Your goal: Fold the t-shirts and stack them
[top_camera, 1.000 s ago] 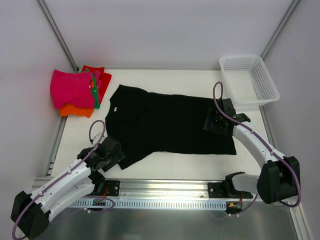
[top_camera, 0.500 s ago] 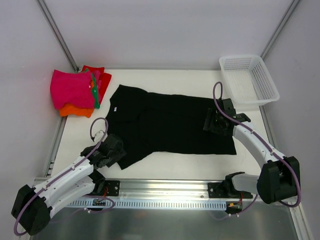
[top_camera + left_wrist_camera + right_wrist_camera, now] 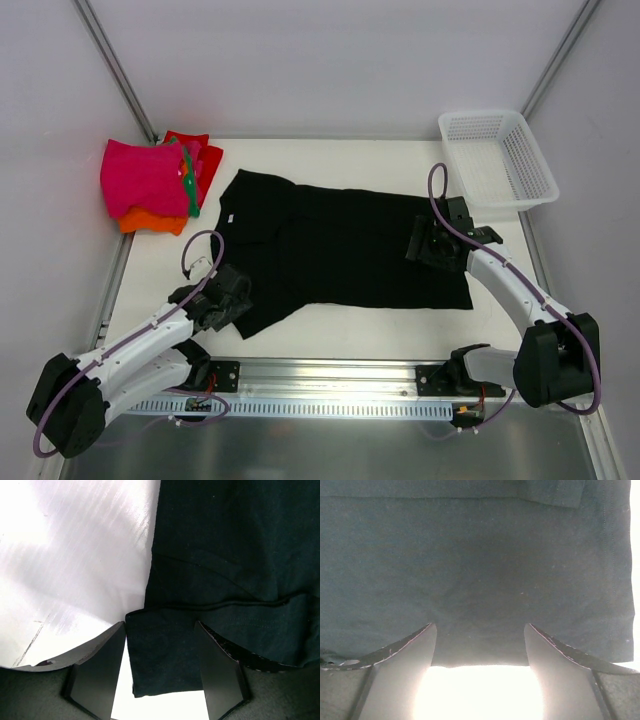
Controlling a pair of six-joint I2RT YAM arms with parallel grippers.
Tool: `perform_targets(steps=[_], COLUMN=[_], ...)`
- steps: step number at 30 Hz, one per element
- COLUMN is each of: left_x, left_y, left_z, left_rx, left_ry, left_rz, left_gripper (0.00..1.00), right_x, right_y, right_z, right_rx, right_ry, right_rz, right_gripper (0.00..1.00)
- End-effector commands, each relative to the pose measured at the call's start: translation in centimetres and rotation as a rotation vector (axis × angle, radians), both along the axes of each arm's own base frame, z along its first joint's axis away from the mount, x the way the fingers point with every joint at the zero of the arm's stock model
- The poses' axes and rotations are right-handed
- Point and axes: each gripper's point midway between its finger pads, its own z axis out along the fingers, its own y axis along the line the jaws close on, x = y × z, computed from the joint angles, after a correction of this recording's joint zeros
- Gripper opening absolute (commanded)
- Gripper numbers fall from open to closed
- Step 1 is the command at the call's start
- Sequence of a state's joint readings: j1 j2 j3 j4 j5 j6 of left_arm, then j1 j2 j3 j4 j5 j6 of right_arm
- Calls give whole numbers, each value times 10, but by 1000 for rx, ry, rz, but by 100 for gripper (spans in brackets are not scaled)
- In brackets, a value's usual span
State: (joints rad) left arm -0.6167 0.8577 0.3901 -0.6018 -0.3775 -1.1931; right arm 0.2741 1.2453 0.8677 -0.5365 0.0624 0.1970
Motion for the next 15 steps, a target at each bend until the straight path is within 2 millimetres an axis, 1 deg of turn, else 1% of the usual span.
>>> perform_targets(steps=[1,4,9,12,13,15], left_x=[-15,-17,-21,-21,-21,-22], left_y=[17,20,30,30,30,31], left_z=[-5,-3,-4,-3,-4,-5], left_rx=[87,97,119,108,105,106], left_ry=[61,63,57,41,41,45], left_rz=[2,10,49,61,69,72], left_gripper=[58,58,56,52,48,43], right_x=[-5,-5,-5,-5,-5,-6], right_y=[-2,-2,-3,-2,-2,-2], right_z=[0,0,0,1,1,0], right_rx=[2,4,6,11,13,13], right_ry=[12,14,12,10,9,13], right_rz=[4,2,-1,2,2,3], right_gripper=[75,76,75,75,75,75])
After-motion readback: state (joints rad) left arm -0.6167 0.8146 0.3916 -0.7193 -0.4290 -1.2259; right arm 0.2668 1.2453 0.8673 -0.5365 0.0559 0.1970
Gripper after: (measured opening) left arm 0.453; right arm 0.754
